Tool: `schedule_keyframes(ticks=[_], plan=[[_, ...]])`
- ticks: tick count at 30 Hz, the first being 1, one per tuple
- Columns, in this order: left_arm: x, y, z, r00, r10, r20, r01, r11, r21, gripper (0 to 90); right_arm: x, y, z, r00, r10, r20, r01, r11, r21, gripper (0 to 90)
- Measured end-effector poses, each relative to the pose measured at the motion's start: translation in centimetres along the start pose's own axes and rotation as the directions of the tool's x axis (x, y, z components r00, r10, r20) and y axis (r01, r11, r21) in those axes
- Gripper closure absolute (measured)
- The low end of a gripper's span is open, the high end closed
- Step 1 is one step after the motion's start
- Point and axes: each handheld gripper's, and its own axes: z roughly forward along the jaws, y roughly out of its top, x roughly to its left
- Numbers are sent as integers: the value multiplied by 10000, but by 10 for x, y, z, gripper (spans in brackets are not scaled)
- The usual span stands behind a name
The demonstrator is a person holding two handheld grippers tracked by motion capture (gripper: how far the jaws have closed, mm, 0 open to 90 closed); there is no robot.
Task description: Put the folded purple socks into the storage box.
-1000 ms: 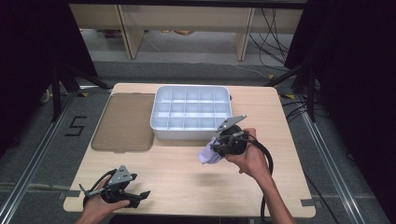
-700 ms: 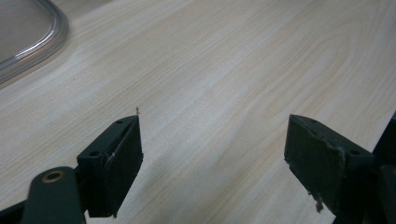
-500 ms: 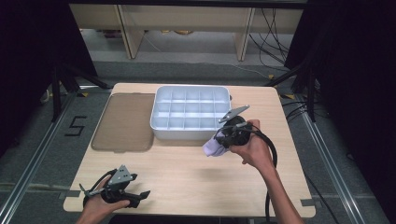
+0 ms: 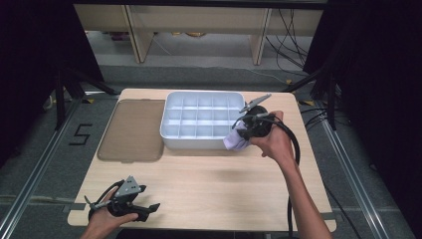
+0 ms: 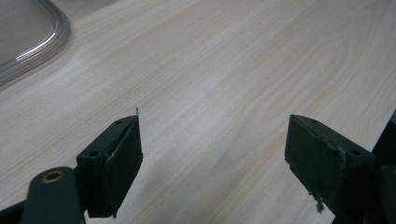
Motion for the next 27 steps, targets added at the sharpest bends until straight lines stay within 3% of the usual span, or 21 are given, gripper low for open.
schedule_keyframes(ticks=[5,6,9,17,20,22,27], plan=[[2,1,-1,9993,351,-107,-350,9993,140,182,-11,12,6,9995,231,194,-235,9996,179,690],[1,0,0,9999,97,-126,-96,9999,88,182,-12,14,8,9993,296,238,-302,9993,220,690],[0,0,0,10000,14,8,-14,10000,18,181,-17,21,14,9987,305,399,-314,9993,224,690],[2,0,-1,9998,155,-109,-153,9998,124,182,-29,37,31,9968,546,583,-571,9975,421,690],[0,0,0,10000,41,31,-41,10000,30,182,-35,39,39,9951,733,665,-770,9956,541,690],[1,0,0,9996,289,17,-289,9996,27,181,-39,39,45,9941,775,759,-822,9947,610,690],[2,0,0,9992,397,-79,-396,9991,129,181,-47,39,57,9914,979,866,-1048,9913,792,690]])
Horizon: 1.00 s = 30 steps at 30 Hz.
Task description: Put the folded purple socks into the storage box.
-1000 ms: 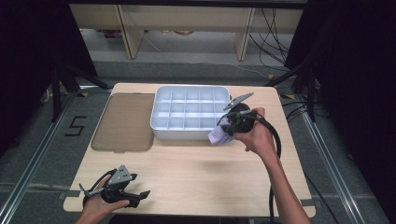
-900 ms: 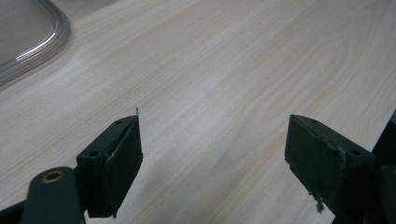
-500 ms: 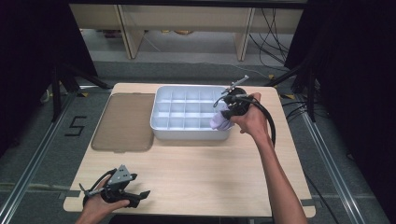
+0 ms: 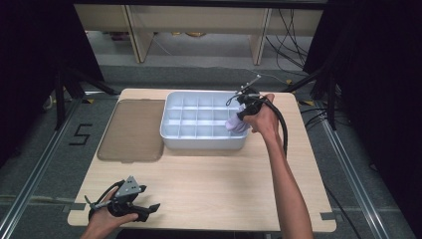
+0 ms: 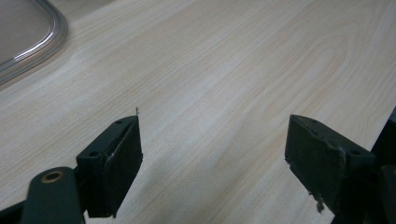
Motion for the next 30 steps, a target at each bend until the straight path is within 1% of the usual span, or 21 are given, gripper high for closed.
schedule_keyframes(ticks=[1,2,6,7,8,9,10,12,15,16,17,18,21,22,23,24,25,27,28,29,30], plan=[[0,0,0,10000,31,2,-31,10000,29,181,-2,1,3,10000,-49,74,49,10000,41,690],[0,0,0,10000,-51,50,51,10000,-24,182,-2,1,5,9999,7,171,-9,9999,122,690],[0,0,0,10000,-34,88,34,10000,3,181,-4,1,15,9997,-17,252,9,9994,338,690],[0,0,0,10000,-28,91,28,10000,18,181,-3,1,18,9997,53,217,-61,9993,381,690],[0,0,0,9999,-94,66,94,10000,18,182,-3,1,21,9996,12,286,-25,9990,455,690],[0,0,0,10000,-54,79,53,10000,15,182,-2,1,23,9992,-40,403,19,9986,538,690],[0,0,0,10000,-34,86,34,10000,18,181,-3,1,26,9990,-159,420,135,9983,573,690],[0,0,0,9999,-35,94,35,10000,-13,182,-2,0,30,9989,-163,439,136,9980,625,690],[-1,0,1,10000,-47,68,47,10000,12,181,-3,-1,37,9959,-268,863,188,9955,931,690],[0,0,1,10000,1,12,-1,10000,39,181,-4,-2,39,9947,-527,881,431,9932,1082,690],[0,0,0,10000,37,93,-38,10000,78,182,-3,-2,41,9937,-438,1027,315,9925,1184,690],[0,0,1,10000,4,19,-4,10000,58,181,-2,-3,43,9912,-543,1211,395,9918,1213,689],[0,0,1,9999,33,100,-34,9999,107,181,2,-4,48,9857,-818,1476,614,9885,1379,690],[-1,0,1,10000,-42,70,41,9999,99,182,3,-3,49,9808,-1148,1574,914,9847,1483,690],[-1,-1,1,10000,-55,1,55,9999,94,182,5,-2,50,9798,-1163,1626,918,9843,1506,690],[-1,-1,1,9999,-43,101,42,10000,81,181,6,-2,51,9803,-1210,1558,973,9837,1513,689],[-2,-1,1,9998,-207,75,207,9998,74,182,8,-2,52,9809,-1157,1562,919,9841,1521,689],[-1,-1,1,10000,16,32,-17,9999,122,182,11,-1,54,9812,-1242,1480,1008,9826,1563,689],[-1,0,1,10000,-18,12,18,9999,164,181,12,-1,56,9815,-1249,1448,1029,9833,1504,689],[-2,-1,1,9999,-55,109,54,9999,97,182,13,-2,58,9830,-1241,1355,1030,9829,1526,689],[-2,-1,1,9998,-197,89,196,9998,95,181,14,-3,59,9833,-1210,1359,1001,9834,1517,689]])
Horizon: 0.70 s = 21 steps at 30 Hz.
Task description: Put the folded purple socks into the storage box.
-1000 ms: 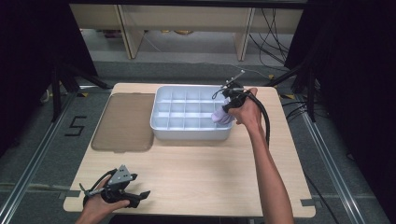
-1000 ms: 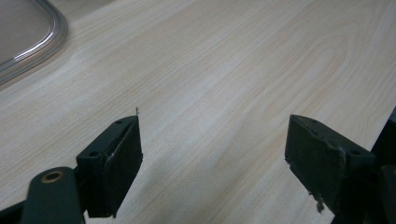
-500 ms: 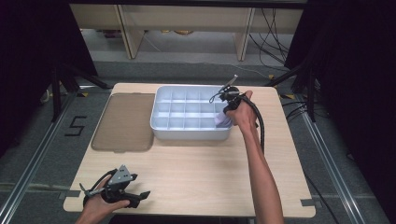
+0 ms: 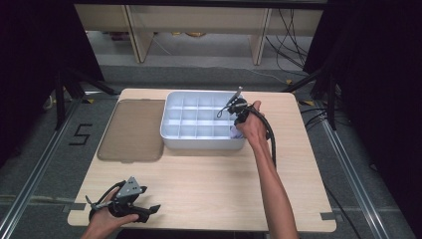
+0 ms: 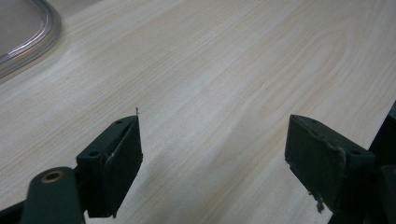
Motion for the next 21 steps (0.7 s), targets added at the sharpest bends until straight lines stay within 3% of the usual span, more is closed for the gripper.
schedule_keyframes(ticks=[5,7,12,13,14,15,19,21], plan=[[1,0,-1,9999,153,0,-153,9999,31,182,5,-5,9,9991,-191,-377,189,9998,-58,689],[0,0,0,10000,-8,1,8,10000,-1,182,7,-8,13,9988,-206,-453,206,9998,-13,689],[1,0,1,9999,101,80,-100,9999,-43,182,10,-12,21,9987,-275,-435,276,9996,17,687],[-1,0,2,9997,-212,129,213,9997,-102,182,10,-11,21,9983,-419,-404,421,9991,19,683],[0,0,2,10000,-82,45,82,10000,2,182,12,-12,22,9988,-291,-390,294,9995,93,674],[-1,0,2,9998,-199,82,200,9997,-111,182,11,-12,22,9982,-423,-430,426,9991,69,664],[1,0,0,9999,96,-35,-96,10000,17,182,8,-13,17,9973,15,-735,-29,9998,-187,569],[3,1,0,9999,143,-5,-143,9999,41,182,3,-11,9,9947,369,-959,-409,9984,-403,575]])
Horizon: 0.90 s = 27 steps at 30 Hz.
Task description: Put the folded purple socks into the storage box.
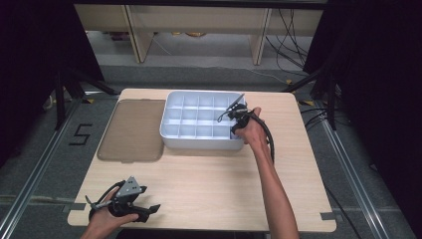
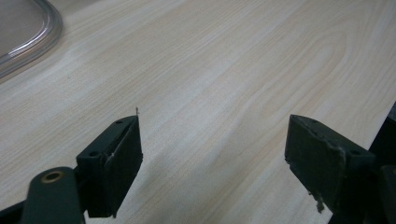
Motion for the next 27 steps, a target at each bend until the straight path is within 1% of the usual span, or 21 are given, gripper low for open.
schedule_keyframes(ticks=[1,2,3,4,5,6,7,8,9,11,12,14,15,16,17,20,21,23,24,25,27], plan=[[-1,0,0,9998,-158,71,159,9998,-112,182,-2,1,-3,9997,-53,-227,49,9999,-164,617],[0,0,0,10000,-33,-11,33,10000,-40,182,-2,1,-6,10000,-18,-78,16,9997,-258,654],[-1,0,-1,10000,-1,78,1,10000,-38,182,-1,1,-7,9997,-56,-227,50,9996,-262,717],[-1,0,-1,10000,-8,91,9,10000,-56,182,-1,1,-6,9992,-245,-328,237,9994,-248,748],[0,0,-1,10000,27,4,-27,10000,-15,182,0,1,-4,9991,-225,-362,217,9995,-212,767],[-2,0,0,10000,-97,17,97,9999,-56,182,0,1,-1,9989,-295,-373,294,9996,-39,785],[-2,0,0,10000,-97,17,97,9999,-56,183,0,1,-1,9989,-295,-373,294,9996,-39,785],[-2,0,0,10000,20,34,-20,10000,-1,183,1,1,3,9989,-291,-359,293,9996,44,795],[-3,0,0,9999,69,151,-69,10000,-11,185,2,0,9,9986,-238,-473,247,9995,188,814],[-2,0,0,9999,132,50,-132,9999,14,185,2,0,12,9980,-233,-585,251,9993,292,819],[-2,0,0,9998,140,144,-140,9999,24,186,3,-1,19,9969,-269,-740,308,9981,527,828],[-2,0,0,9998,111,163,-112,9999,38,186,4,-2,21,9963,-285,-806,333,9977,598,831],[-2,-1,0,9999,128,86,-128,9999,28,187,4,-2,25,9958,-295,-861,349,9975,617,834],[-1,-1,0,9999,117,87,-117,9999,38,188,5,-2,29,9954,-85,-959,149,9977,666,836],[-2,0,1,9999,-8,147,9,10000,-68,188,4,-3,31,9942,-96,-1072,169,9976,673,837],[-2,-1,1,9999,0,165,0,10000,-16,188,3,-3,31,9929,-127,-1182,210,9973,697,838],[-2,-1,1,9999,102,110,-103,9999,53,189,1,-4,33,9914,21,-1311,71,9976,692,839],[-4,-1,0,9999,-11,106,10,10000,64,189,0,-5,33,9903,-54,-1388,139,9981,600,839],[-3,0,0,9997,248,73,-249,9996,117,190,1,-5,32,9903,20,-1391,72,9978,660,830],[-3,0,0,9997,248,73,-249,9996,117,190,1,-5,32,9903,20,-1391,72,9978,660,830],[-6,-1,2,9996,-122,274,122,9999,8,190,-2,-5,28,9889,-85,-1485,148,9991,409,810]])
